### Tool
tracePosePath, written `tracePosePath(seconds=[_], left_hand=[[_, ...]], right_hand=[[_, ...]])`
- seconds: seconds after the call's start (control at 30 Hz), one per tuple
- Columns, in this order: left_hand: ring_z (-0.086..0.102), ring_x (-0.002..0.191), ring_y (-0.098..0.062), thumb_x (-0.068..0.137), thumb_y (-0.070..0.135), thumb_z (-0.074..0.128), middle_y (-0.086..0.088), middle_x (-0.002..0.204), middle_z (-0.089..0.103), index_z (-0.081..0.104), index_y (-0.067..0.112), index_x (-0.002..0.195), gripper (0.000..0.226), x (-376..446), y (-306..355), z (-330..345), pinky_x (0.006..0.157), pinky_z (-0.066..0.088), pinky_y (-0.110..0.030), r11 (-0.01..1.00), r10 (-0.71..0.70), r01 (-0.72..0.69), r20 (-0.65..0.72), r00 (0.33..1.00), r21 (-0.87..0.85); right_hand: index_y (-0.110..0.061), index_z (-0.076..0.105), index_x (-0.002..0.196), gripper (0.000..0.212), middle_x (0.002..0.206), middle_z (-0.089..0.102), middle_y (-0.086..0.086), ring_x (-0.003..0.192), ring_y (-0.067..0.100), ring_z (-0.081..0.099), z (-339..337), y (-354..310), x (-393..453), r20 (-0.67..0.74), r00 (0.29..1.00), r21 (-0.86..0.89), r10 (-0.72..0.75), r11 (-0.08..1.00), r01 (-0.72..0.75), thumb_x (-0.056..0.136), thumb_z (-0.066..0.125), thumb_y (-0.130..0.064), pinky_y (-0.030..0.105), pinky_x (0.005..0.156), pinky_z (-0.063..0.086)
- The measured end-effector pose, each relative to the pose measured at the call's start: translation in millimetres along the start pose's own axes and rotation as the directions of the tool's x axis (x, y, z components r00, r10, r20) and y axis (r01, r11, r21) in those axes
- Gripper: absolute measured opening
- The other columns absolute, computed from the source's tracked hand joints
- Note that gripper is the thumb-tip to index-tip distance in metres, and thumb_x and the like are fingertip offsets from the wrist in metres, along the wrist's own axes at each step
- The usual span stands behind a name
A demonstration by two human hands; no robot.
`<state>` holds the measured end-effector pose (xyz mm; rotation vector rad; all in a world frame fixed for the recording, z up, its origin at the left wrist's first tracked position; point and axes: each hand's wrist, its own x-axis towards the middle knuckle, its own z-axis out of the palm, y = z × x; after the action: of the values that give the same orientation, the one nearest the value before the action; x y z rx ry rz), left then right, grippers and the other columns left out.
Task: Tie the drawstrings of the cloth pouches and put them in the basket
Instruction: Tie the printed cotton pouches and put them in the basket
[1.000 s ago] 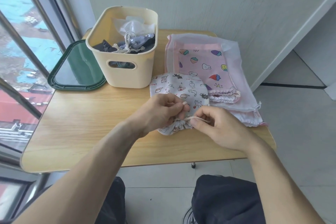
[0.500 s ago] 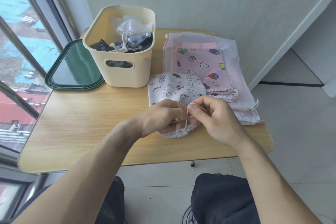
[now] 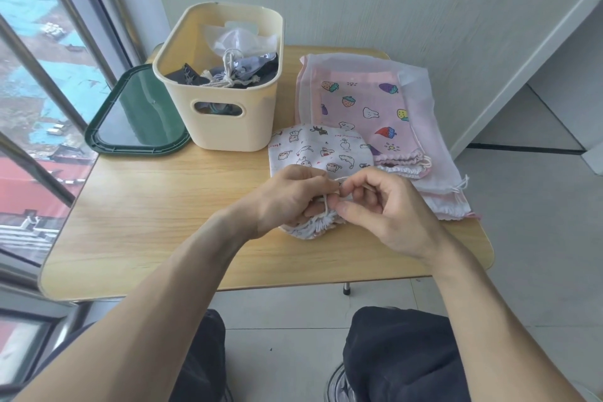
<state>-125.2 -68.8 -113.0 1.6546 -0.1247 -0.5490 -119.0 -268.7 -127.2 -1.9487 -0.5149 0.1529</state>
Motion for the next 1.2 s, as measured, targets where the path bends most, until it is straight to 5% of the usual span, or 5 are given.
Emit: tracePosePath(seconds=[0.27, 0.63, 0.9, 1.1, 1.2], left_hand=[[0.019, 0.046, -0.015, 0.093, 0.031, 0.053, -0.003, 0.055, 0.033, 0.053, 0.014, 0.07, 0.029, 0, -4, 1, 0.045, 0.015, -0.025, 1.0, 0.007, -0.007, 0.082, 0.997, 0.002], [0.02, 0.05, -0.015, 0.102, 0.027, 0.05, -0.003, 0.057, 0.041, 0.057, 0.007, 0.078, 0.033, -1, -5, 0, 0.052, 0.008, -0.035, 0.996, -0.065, 0.07, 0.082, 0.994, -0.052], [0.027, 0.043, -0.011, 0.098, 0.012, 0.058, -0.002, 0.057, 0.054, 0.056, 0.009, 0.081, 0.018, 3, -6, 1, 0.04, 0.019, -0.022, 0.99, -0.128, 0.126, -0.027, 0.991, -0.068], [0.034, 0.053, -0.011, 0.106, 0.02, 0.046, 0.001, 0.065, 0.058, 0.058, 0.007, 0.084, 0.028, -2, -3, -6, 0.051, 0.022, -0.026, 1.0, -0.012, 0.009, 0.143, 0.99, 0.018], [0.037, 0.055, -0.011, 0.104, 0.018, 0.049, 0.001, 0.067, 0.058, 0.058, 0.003, 0.09, 0.022, -4, -3, -9, 0.051, 0.026, -0.024, 0.999, 0.022, -0.029, 0.175, 0.984, 0.037]], right_hand=[[-0.022, 0.072, 0.081, 0.018, 0.075, 0.056, 0.022, 0.066, 0.039, 0.04, -1, -2, 1, 0.088, 0.995, 0.098, -0.035, 0.995, 0.026, 0.079, 0.085, -0.034, 0.053, 0.059, 0.036], [-0.017, 0.068, 0.076, 0.02, 0.072, 0.055, -0.014, 0.065, 0.016, 0.042, -1, -3, -2, 0.119, 0.993, 0.092, 0.002, 0.996, -0.013, 0.082, 0.075, -0.034, 0.028, 0.062, 0.038], [-0.014, 0.054, 0.083, 0.019, 0.056, 0.043, -0.013, 0.052, 0.007, 0.035, 11, -8, -1, 0.059, 0.998, 0.168, 0.038, 0.985, -0.047, 0.096, 0.064, -0.025, 0.019, 0.052, 0.032], [-0.001, 0.048, 0.1, 0.013, 0.065, 0.064, -0.005, 0.041, 0.0, 0.049, 13, -16, -2, 0.045, 0.999, 0.123, 0.029, 0.992, -0.034, 0.105, 0.048, -0.013, 0.011, 0.048, 0.032], [-0.011, 0.048, 0.101, 0.013, 0.067, 0.071, 0.002, 0.046, 0.009, 0.052, 18, -15, 0, 0.021, 1.0, 0.063, 0.022, 0.998, -0.023, 0.105, 0.049, -0.024, 0.024, 0.048, 0.038]])
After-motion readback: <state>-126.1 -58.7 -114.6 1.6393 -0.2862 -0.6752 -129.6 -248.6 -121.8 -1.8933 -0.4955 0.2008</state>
